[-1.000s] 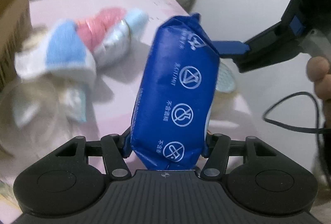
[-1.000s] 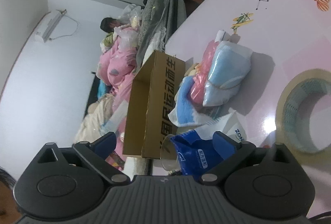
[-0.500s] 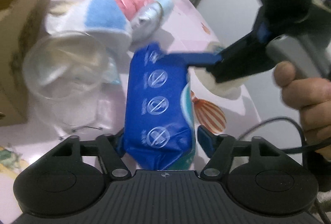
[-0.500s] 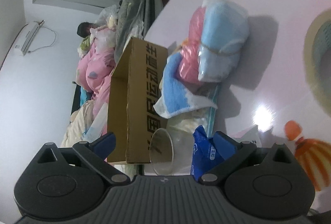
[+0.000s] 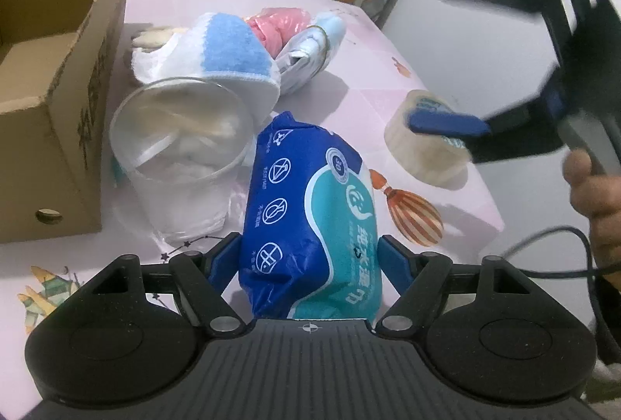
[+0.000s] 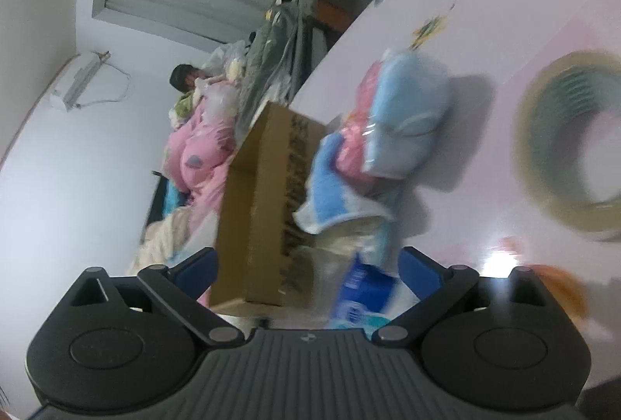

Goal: Organize soft objects

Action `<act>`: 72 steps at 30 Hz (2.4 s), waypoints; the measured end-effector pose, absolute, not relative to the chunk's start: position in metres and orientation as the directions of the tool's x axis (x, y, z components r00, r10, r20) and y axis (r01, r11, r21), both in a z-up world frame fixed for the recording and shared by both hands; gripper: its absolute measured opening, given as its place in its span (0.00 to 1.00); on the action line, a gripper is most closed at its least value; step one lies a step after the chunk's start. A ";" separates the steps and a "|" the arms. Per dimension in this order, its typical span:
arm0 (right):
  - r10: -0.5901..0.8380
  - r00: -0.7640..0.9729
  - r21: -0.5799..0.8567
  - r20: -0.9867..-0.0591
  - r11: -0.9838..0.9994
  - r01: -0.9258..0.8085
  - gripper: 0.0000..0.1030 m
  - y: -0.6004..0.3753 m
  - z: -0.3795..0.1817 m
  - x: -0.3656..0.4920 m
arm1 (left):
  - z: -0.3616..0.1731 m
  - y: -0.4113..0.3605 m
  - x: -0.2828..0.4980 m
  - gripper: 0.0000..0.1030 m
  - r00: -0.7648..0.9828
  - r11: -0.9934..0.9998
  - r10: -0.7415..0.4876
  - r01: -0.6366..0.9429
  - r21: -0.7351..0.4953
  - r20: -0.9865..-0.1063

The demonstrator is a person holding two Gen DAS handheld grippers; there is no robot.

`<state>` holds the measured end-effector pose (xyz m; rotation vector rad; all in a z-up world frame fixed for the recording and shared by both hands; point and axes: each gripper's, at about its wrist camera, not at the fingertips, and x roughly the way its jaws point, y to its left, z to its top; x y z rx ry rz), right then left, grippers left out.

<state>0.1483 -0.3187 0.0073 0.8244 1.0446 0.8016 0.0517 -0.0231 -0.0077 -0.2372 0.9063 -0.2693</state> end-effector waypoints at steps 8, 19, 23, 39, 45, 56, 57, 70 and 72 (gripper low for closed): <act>0.844 0.153 0.841 -0.514 0.531 -0.101 0.47 -0.317 -0.044 0.131 | -0.009 -0.025 0.044 0.73 0.591 0.945 -0.322 0.150 -0.292 -0.740; 0.854 0.161 0.847 -0.496 0.516 -0.126 0.42 -0.315 -0.059 0.133 | -0.022 -0.038 0.053 0.79 0.497 0.902 -0.431 0.208 -0.378 -0.753; 0.825 0.161 0.812 -0.541 0.563 -0.154 0.42 -0.316 -0.059 0.131 | -0.018 -0.044 0.053 0.82 0.510 0.920 -0.391 0.234 -0.314 -0.766; 0.816 0.179 0.775 -0.549 0.577 -0.256 0.51 -0.291 -0.058 0.118 | -0.024 -0.064 0.059 0.81 0.535 0.957 -0.268 0.246 -0.156 -0.801; 0.806 0.211 0.756 -0.553 0.592 -0.280 0.49 -0.293 -0.052 0.105 | -0.020 -0.069 0.048 0.80 0.552 0.956 -0.261 0.261 -0.133 -0.792; 0.791 0.304 0.712 -0.531 0.611 -0.346 0.49 -0.309 -0.005 0.063 | 0.018 -0.080 0.006 0.79 0.649 0.946 -0.282 0.309 -0.094 -0.707; 0.793 0.307 0.709 -0.526 0.608 -0.358 0.49 -0.308 0.002 0.059 | 0.023 -0.078 0.001 0.79 0.663 0.948 -0.279 0.307 -0.088 -0.695; 0.917 0.092 0.737 -0.389 0.370 -0.566 0.49 -0.192 0.096 0.079 | 0.125 0.015 -0.030 0.79 0.847 0.999 -0.005 0.032 0.041 -0.532; 0.921 0.037 0.747 -0.388 0.338 -0.573 0.49 -0.164 0.106 0.095 | 0.135 0.033 -0.020 0.79 0.842 0.998 0.043 -0.014 0.058 -0.537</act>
